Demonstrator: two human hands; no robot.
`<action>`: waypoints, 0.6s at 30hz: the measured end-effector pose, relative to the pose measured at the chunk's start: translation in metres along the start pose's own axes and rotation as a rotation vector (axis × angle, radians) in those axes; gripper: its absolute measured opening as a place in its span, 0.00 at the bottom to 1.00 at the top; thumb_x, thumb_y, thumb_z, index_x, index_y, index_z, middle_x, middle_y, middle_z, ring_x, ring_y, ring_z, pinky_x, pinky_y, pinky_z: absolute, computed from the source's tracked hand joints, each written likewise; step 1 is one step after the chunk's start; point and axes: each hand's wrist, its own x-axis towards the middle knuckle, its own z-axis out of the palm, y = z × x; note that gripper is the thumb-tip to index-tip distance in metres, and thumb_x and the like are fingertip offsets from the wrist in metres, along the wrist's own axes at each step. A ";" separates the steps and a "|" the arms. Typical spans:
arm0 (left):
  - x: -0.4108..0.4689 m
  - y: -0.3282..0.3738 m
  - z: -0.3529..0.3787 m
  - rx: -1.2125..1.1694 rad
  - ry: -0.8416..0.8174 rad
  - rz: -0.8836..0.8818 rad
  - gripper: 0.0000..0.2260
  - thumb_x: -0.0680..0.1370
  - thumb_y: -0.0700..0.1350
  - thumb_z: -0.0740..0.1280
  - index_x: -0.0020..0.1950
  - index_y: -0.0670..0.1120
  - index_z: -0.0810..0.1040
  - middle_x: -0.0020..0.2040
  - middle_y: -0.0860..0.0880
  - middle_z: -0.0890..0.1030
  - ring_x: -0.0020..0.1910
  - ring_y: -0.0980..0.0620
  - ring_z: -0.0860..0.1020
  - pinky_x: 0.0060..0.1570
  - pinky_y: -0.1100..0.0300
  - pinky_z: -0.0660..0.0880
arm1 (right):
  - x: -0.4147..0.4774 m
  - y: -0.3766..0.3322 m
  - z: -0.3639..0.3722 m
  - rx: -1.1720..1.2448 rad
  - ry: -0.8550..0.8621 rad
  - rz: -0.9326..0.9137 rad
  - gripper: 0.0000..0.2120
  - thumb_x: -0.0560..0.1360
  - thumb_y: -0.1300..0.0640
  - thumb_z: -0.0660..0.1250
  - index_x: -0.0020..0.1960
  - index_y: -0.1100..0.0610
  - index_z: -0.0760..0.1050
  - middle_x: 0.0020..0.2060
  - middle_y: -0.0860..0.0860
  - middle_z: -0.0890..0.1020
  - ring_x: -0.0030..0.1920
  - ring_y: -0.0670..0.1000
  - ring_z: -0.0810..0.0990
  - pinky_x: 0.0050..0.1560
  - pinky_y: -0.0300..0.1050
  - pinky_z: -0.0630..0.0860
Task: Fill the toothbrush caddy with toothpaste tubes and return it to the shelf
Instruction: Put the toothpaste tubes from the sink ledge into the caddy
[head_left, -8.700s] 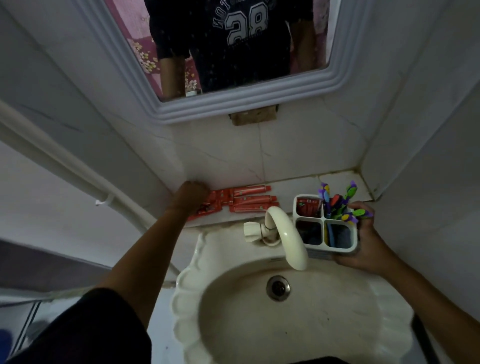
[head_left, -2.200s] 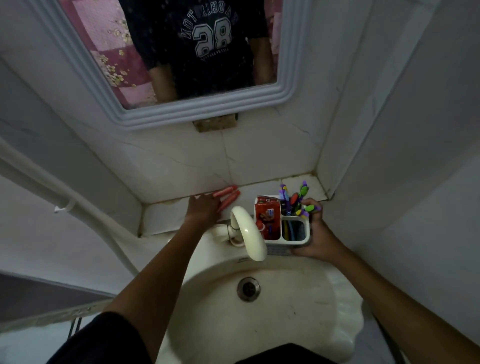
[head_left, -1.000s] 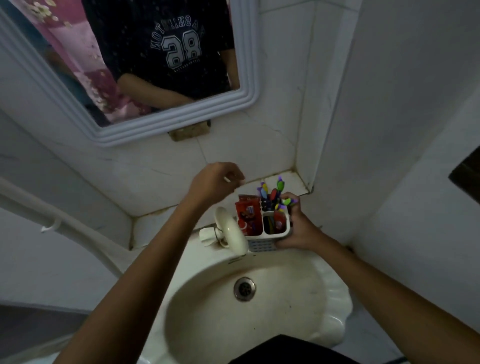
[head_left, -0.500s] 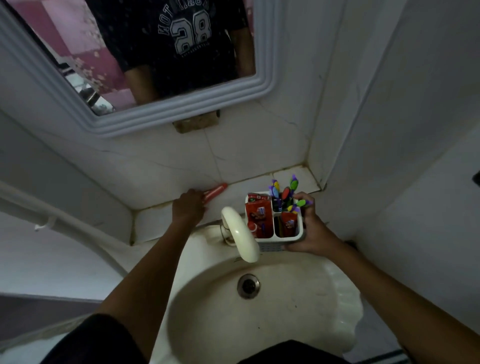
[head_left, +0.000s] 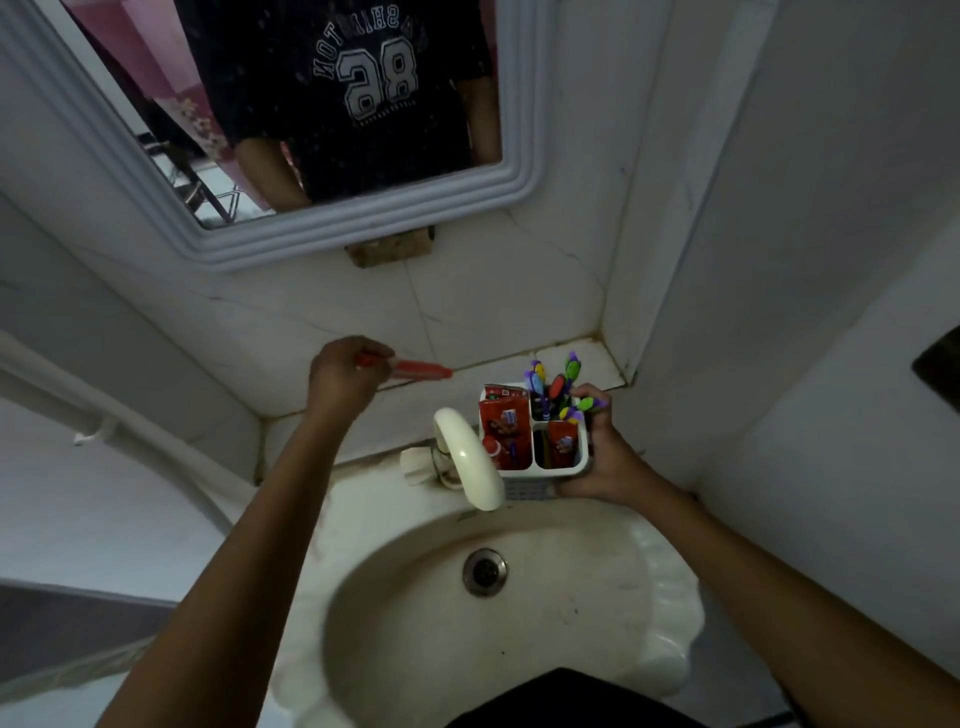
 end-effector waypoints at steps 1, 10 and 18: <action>-0.005 0.016 -0.007 -0.073 0.018 0.049 0.07 0.70 0.43 0.74 0.48 0.49 0.83 0.44 0.45 0.85 0.45 0.45 0.84 0.47 0.52 0.80 | 0.003 -0.001 -0.001 0.000 -0.007 0.054 0.56 0.59 0.66 0.83 0.72 0.40 0.53 0.69 0.57 0.70 0.64 0.51 0.75 0.67 0.55 0.75; -0.066 0.136 0.000 0.109 -0.254 0.451 0.10 0.70 0.45 0.76 0.48 0.49 0.80 0.46 0.52 0.81 0.45 0.54 0.81 0.46 0.59 0.80 | 0.001 0.001 -0.004 -0.105 -0.057 -0.032 0.62 0.53 0.42 0.87 0.75 0.39 0.51 0.74 0.55 0.68 0.70 0.56 0.74 0.70 0.63 0.70; -0.080 0.132 0.072 0.600 -0.422 0.634 0.11 0.68 0.46 0.76 0.49 0.47 0.81 0.47 0.49 0.83 0.47 0.49 0.78 0.42 0.58 0.73 | 0.006 -0.006 -0.001 0.049 -0.035 0.006 0.55 0.58 0.53 0.82 0.69 0.38 0.46 0.70 0.58 0.65 0.66 0.50 0.71 0.60 0.30 0.72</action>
